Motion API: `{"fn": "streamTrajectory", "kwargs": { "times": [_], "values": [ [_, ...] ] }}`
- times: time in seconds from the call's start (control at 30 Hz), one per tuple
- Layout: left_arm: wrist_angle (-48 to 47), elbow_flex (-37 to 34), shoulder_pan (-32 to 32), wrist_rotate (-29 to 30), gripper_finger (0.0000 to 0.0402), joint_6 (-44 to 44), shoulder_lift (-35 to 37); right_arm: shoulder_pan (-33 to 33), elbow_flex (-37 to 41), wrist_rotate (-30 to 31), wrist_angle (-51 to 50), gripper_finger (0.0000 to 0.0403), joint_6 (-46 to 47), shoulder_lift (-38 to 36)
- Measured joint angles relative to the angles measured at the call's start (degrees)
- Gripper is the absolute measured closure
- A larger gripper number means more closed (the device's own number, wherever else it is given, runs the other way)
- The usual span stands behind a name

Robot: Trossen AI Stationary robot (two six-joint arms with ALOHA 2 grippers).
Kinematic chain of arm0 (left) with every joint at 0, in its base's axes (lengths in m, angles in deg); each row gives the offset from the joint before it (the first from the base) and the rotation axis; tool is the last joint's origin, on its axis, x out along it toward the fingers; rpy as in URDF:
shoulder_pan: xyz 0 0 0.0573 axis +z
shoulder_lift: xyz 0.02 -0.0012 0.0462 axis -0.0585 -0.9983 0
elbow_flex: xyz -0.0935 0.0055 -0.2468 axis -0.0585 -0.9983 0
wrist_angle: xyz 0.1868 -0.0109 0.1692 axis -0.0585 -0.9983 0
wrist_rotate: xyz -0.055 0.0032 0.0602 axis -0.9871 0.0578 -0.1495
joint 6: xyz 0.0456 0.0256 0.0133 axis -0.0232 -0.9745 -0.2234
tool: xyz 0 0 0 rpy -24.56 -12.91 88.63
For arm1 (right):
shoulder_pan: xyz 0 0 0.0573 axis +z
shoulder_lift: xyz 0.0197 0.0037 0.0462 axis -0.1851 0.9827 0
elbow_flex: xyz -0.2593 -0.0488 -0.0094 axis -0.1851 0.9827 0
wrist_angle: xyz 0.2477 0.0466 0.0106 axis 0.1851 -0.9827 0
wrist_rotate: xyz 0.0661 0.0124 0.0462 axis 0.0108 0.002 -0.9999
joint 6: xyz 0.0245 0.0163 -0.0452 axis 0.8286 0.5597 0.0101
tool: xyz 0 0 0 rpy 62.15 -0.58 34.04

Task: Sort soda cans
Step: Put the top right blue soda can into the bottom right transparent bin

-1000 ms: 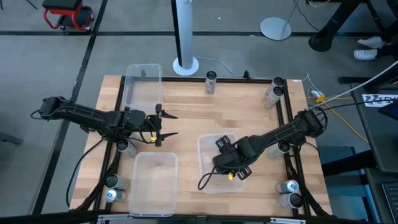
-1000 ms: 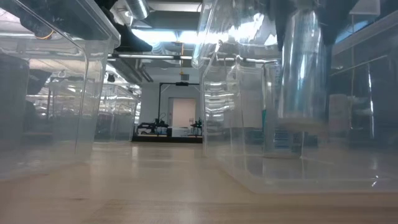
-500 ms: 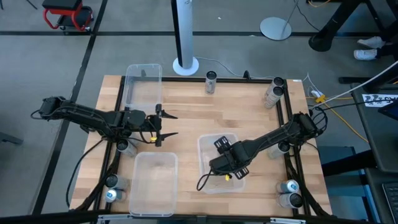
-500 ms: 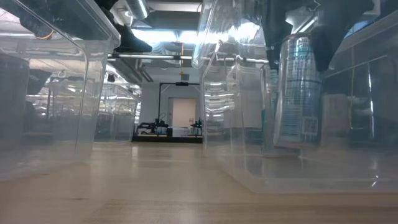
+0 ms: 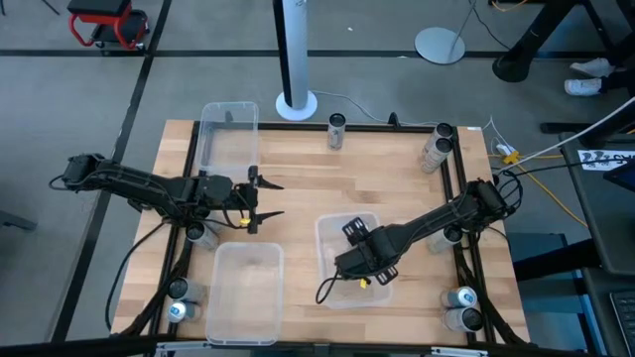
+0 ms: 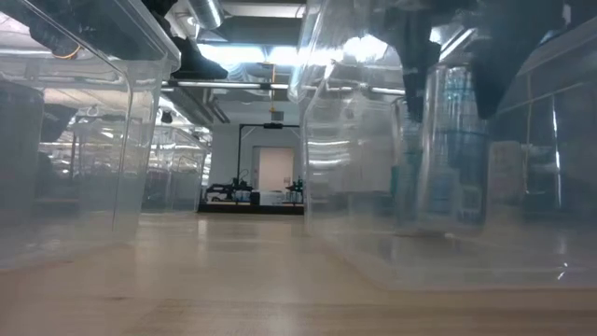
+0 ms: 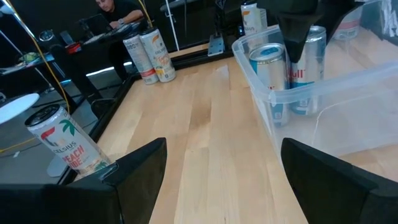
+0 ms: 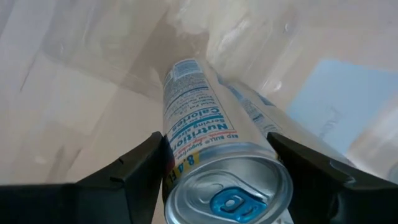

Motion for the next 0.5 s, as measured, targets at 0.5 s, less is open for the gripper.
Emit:
{"fn": "streamTrajectory", "kwargs": {
  "times": [0.5],
  "values": [
    [-0.48,-0.02,0.00,0.00,0.0095,0.02,0.00,-0.77,0.97,-0.24,1.66,0.0134,3.83,0.00]
  ]
}}
